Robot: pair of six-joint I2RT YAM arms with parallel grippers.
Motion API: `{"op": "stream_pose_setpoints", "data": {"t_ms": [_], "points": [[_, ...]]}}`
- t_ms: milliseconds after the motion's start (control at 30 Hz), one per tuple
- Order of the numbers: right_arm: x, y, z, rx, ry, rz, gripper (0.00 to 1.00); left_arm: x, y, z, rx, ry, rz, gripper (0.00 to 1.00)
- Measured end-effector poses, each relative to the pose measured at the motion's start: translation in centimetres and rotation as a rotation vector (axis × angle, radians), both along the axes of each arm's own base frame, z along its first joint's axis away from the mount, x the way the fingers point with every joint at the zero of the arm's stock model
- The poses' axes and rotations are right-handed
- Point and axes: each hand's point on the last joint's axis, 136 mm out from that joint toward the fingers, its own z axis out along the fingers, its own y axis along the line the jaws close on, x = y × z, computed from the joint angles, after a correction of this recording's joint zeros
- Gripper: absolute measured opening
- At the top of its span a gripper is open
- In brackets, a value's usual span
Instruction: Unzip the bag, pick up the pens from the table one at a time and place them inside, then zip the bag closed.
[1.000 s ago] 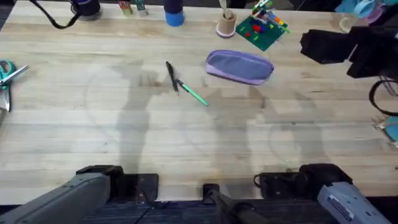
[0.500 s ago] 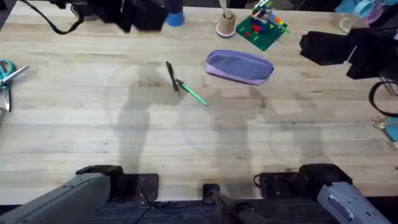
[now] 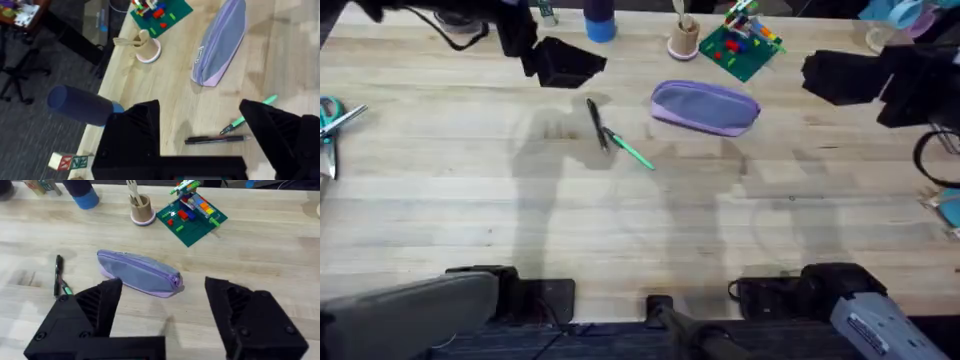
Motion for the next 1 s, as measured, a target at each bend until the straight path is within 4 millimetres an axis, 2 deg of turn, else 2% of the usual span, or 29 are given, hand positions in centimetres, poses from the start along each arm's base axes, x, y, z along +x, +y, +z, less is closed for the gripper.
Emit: {"op": "stream_pose_setpoints", "data": {"t_ms": [233, 467, 667, 800, 1000], "points": [[0.0, 0.0, 0.0, 0.000, 0.000, 0.000, 0.996, 0.9, -0.2, -1.9, 0.001, 0.026, -0.037, 0.994], [0.0, 0.0, 0.0, 0.000, 0.000, 0.000, 0.996, 3.0, -0.5, -3.0, -0.014, -0.004, -0.060, 0.993], [0.0, 0.0, 0.0, 0.000, 0.000, 0.000, 0.995, 4.2, -1.5, -5.4, -0.086, 0.047, -0.110, 0.993], [0.0, 0.0, 0.0, 0.000, 0.000, 0.000, 0.995, 4.6, -2.6, -7.3, -0.113, 0.092, -0.146, 0.993], [0.0, 0.0, 0.0, 0.000, 0.000, 0.000, 0.996, 4.3, -6.1, -9.6, -0.109, 0.124, -0.233, 0.993]]}}
